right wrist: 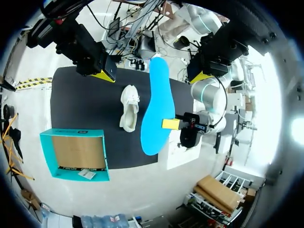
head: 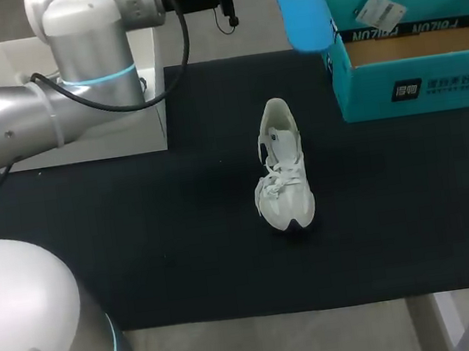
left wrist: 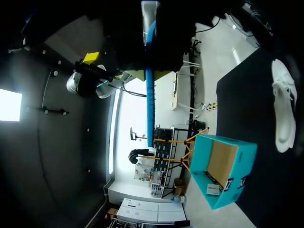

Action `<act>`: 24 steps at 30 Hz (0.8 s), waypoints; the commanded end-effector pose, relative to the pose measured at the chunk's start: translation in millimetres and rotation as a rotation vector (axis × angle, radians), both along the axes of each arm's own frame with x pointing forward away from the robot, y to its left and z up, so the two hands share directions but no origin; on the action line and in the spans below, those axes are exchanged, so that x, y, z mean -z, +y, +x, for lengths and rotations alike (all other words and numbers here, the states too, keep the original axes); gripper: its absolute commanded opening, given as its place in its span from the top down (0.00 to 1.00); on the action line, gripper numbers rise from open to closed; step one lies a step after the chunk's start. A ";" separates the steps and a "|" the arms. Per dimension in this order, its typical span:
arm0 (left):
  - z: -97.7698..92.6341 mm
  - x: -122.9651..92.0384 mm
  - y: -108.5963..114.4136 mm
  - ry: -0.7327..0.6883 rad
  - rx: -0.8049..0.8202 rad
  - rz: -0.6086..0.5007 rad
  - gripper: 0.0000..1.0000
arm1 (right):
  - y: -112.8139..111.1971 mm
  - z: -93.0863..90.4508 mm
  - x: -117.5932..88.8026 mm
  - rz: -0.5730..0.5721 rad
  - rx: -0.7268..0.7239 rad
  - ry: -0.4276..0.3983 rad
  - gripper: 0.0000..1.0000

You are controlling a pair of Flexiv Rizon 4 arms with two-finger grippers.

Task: Take the shoe out of the shoebox, open the shoe tongue, remove and reinsert the insole, then place the shoe into the shoebox

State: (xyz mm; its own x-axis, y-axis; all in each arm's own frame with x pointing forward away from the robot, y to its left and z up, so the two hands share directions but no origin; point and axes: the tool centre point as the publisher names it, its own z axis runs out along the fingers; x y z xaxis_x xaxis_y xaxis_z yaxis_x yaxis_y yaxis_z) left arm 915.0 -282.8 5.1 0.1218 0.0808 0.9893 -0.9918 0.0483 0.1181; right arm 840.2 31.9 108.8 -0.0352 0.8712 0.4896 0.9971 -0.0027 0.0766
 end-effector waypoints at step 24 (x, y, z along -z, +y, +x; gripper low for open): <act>-3.1 0.8 3.3 0.020 0.026 -0.010 1.00 | 9.2 1.3 45.2 0.717 -0.027 -0.264 0.00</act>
